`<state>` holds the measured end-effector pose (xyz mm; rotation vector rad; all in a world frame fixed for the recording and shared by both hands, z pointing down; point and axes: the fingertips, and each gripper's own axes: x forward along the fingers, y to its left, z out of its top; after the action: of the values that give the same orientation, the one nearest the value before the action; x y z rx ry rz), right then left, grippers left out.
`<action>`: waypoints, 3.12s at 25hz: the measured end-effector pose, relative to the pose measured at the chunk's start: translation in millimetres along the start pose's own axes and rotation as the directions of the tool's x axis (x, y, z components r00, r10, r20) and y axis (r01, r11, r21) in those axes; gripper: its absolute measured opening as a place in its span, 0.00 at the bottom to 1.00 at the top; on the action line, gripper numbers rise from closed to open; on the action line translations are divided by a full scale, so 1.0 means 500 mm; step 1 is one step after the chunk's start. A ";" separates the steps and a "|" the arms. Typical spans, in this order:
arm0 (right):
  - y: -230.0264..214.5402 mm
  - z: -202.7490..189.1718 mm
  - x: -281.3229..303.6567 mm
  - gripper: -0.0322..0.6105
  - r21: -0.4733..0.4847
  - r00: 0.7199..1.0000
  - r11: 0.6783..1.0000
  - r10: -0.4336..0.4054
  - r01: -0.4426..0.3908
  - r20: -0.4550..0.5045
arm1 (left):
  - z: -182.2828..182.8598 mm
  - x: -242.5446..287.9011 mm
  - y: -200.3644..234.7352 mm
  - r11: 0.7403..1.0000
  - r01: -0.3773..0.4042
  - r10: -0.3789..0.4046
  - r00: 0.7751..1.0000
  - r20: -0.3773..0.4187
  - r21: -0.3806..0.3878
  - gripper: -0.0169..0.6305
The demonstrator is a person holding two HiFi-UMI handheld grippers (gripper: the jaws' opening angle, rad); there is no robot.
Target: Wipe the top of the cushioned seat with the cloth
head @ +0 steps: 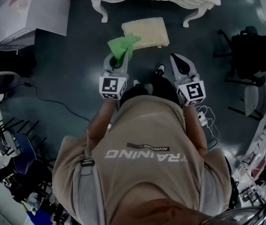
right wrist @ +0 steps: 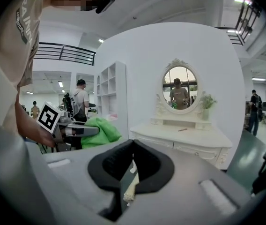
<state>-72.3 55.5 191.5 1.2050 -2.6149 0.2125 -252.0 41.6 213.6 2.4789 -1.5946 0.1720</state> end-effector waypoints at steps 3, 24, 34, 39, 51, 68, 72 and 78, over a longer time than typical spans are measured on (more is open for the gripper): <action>-0.006 -0.015 0.018 0.05 0.011 1.000 1.000 0.028 -0.028 -0.014 | -0.015 0.000 0.013 0.999 -0.037 0.037 0.999 -0.017 -0.013 0.10; -0.409 0.074 0.243 0.05 0.007 0.967 0.969 0.245 -0.246 0.065 | 0.097 0.328 0.002 0.953 -0.303 0.303 0.950 -0.069 0.018 0.10; -0.516 0.036 0.333 0.05 0.023 0.942 0.942 0.335 -0.335 0.014 | 0.099 0.468 0.004 0.930 -0.367 0.365 0.925 -0.102 -0.004 0.10; -0.509 0.020 0.369 0.05 0.037 0.941 0.940 0.339 -0.339 -0.013 | 0.085 0.492 0.044 0.934 -0.358 0.355 0.928 -0.108 -0.004 0.10; -0.422 0.043 0.462 0.05 0.022 0.965 0.971 0.239 -0.238 -0.110 | 0.019 0.476 0.225 0.956 -0.286 0.277 0.953 -0.126 -0.058 0.10; -0.327 -0.294 0.760 0.05 0.124 0.948 0.982 0.169 -0.140 -0.271 | -0.387 0.592 0.483 0.959 -0.278 0.242 0.907 -0.346 -0.057 0.10; -0.339 -0.393 0.789 0.05 0.130 0.928 0.980 0.185 -0.150 -0.323 | -0.516 0.621 0.520 0.941 -0.327 0.267 0.872 -0.411 -0.083 0.10; -0.395 -0.556 0.798 0.05 0.193 0.904 0.975 0.176 -0.107 -0.389 | -0.714 0.700 0.553 0.937 -0.343 0.268 0.826 -0.496 -0.067 0.10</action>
<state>-124.3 -295.7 577.9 0.8975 -2.3495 0.6496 -356.5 -302.2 657.6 1.8473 -1.6836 0.6338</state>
